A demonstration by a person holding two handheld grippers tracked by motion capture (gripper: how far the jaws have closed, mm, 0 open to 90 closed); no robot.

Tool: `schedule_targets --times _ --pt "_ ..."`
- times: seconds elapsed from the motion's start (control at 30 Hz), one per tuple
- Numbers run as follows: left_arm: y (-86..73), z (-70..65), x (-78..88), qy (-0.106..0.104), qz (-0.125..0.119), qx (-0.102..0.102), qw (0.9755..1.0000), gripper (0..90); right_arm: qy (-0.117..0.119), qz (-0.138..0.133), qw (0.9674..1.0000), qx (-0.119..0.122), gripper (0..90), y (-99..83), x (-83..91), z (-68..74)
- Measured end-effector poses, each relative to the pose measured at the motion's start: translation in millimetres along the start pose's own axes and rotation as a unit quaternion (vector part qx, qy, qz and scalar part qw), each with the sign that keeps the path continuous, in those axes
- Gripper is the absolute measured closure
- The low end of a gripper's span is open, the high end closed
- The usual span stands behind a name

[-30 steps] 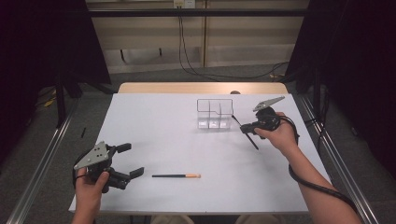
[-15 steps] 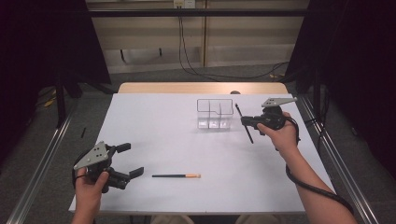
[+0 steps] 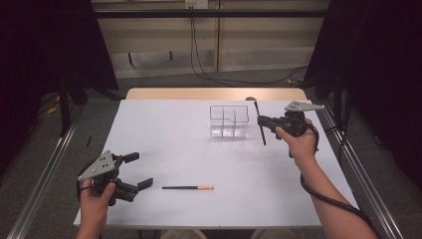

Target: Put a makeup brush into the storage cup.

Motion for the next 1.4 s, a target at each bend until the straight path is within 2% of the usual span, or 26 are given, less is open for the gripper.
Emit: schedule_targets --times 0.23,0.5,0.87,1.13,1.4 --pt "0.2 0.5 0.6 0.000 0.000 -0.001 1.0000 0.0 -0.010 -0.037 0.9993 -0.007 85.0 6.7 0.5 0.6" --pt "-0.6 0.9 0.5 0.000 0.001 0.001 1.0000 0.0 -0.027 -0.068 0.9973 0.007 85.0 17.5 1.4 1.0" --pt "-0.7 1.4 1.1 -0.001 -0.001 0.001 1.0000 0.0 -0.043 -0.092 0.9948 0.008 85.0 26.8 -0.2 0.9" --pt "-0.3 1.3 0.9 -0.001 -0.003 0.003 1.0000 0.0 -0.047 -0.116 0.9921 0.004 85.0 33.3 -2.8 0.8" --pt "-0.3 1.5 1.0 -0.003 -0.004 0.003 1.0000 0.0 -0.046 -0.122 0.9914 0.002 85.0 37.2 -9.6 1.3"
Point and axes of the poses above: each handheld gripper's, and its own axes: x roughly backward along the jaws, y roughly out of its top, z roughly to its left, the point moved 6 cm from there along -x, roughly forward along the jaws, and after that the axes turned 9 degrees about x, right-handed, at the moved point
